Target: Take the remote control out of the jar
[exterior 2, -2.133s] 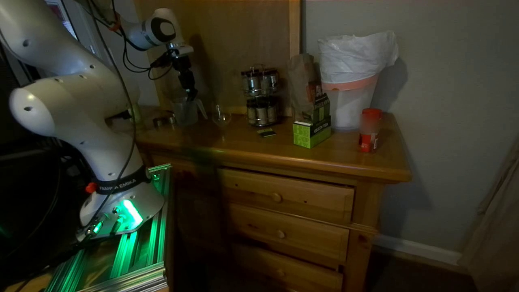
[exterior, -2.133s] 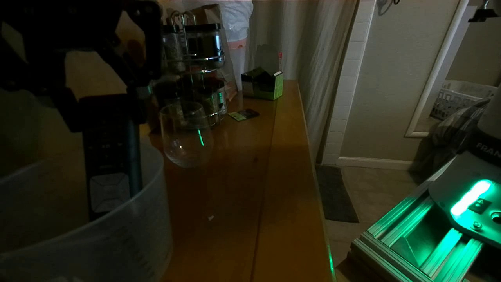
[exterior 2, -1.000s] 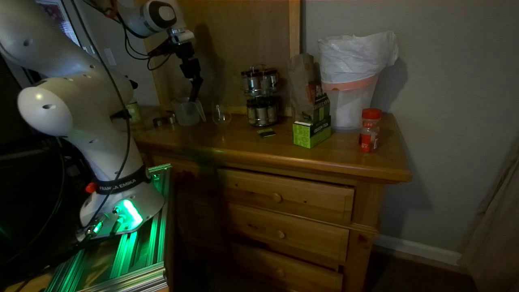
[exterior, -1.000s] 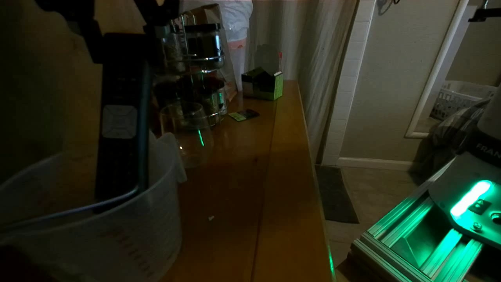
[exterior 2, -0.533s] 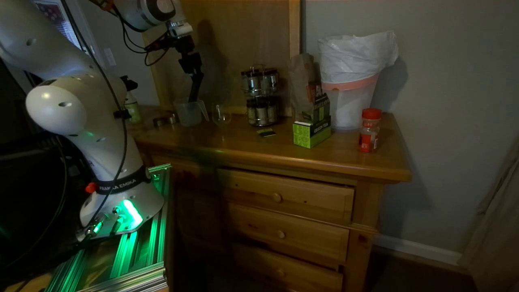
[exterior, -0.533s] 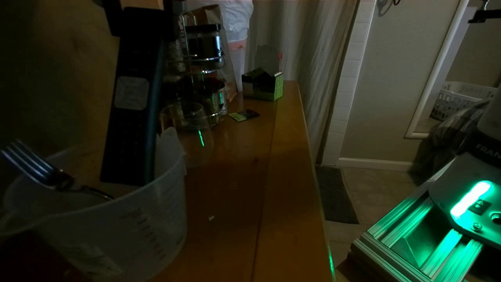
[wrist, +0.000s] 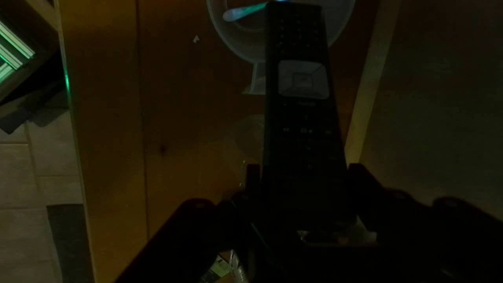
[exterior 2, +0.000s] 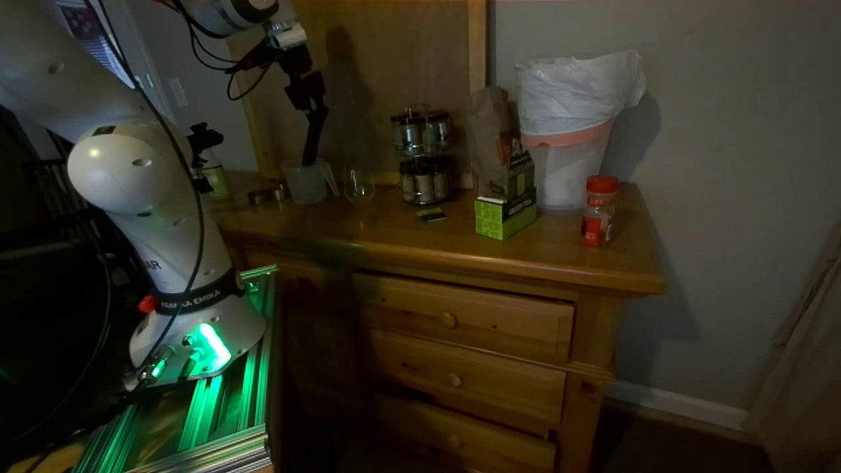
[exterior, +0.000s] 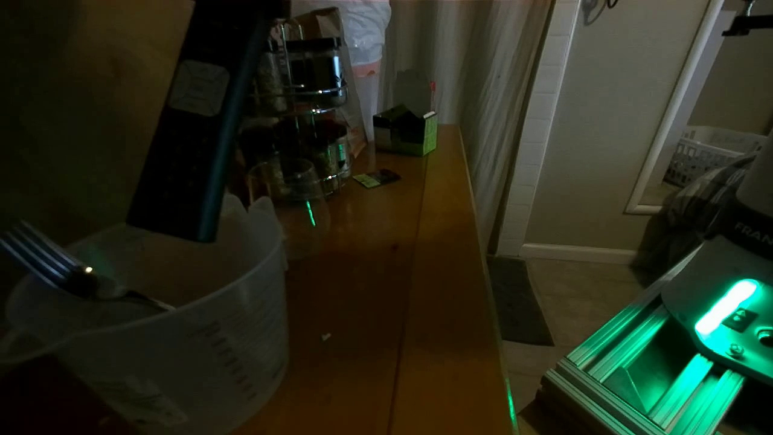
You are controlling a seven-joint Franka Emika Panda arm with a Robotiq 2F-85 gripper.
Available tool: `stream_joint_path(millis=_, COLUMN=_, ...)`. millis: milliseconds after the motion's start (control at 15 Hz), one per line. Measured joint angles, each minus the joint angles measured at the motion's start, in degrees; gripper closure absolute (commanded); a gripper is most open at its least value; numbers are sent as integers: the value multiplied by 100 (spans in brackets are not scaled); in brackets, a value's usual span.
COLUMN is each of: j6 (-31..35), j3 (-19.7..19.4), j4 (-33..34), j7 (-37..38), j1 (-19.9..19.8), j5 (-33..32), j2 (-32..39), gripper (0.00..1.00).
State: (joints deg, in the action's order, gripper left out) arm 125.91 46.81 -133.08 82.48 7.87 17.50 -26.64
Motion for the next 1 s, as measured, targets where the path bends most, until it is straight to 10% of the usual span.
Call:
stream_joint_path(millis=333, j6=474, j3=-940, j4=-737, j7=163, j1=805, j5=245, j2=-515, gripper=68)
stream_joint_path(millis=400, j6=541, j3=-1075, j4=-891, j7=194, j1=926, j5=278, j2=-627, gripper=43)
stream_joint_path(millis=533, j6=647, j3=-1200, j4=-1139, j7=228, j1=1090, j5=280, j2=-799, gripper=43)
stream_joint_path(millis=600, j6=675, j3=-1204, j4=-1206, j7=246, j1=1126, j5=280, j2=-850, gripper=68)
stream_joint_path(millis=1000, j6=668, j3=-1549, j4=-1258, j7=259, j1=1175, j5=261, j2=-926, gripper=68)
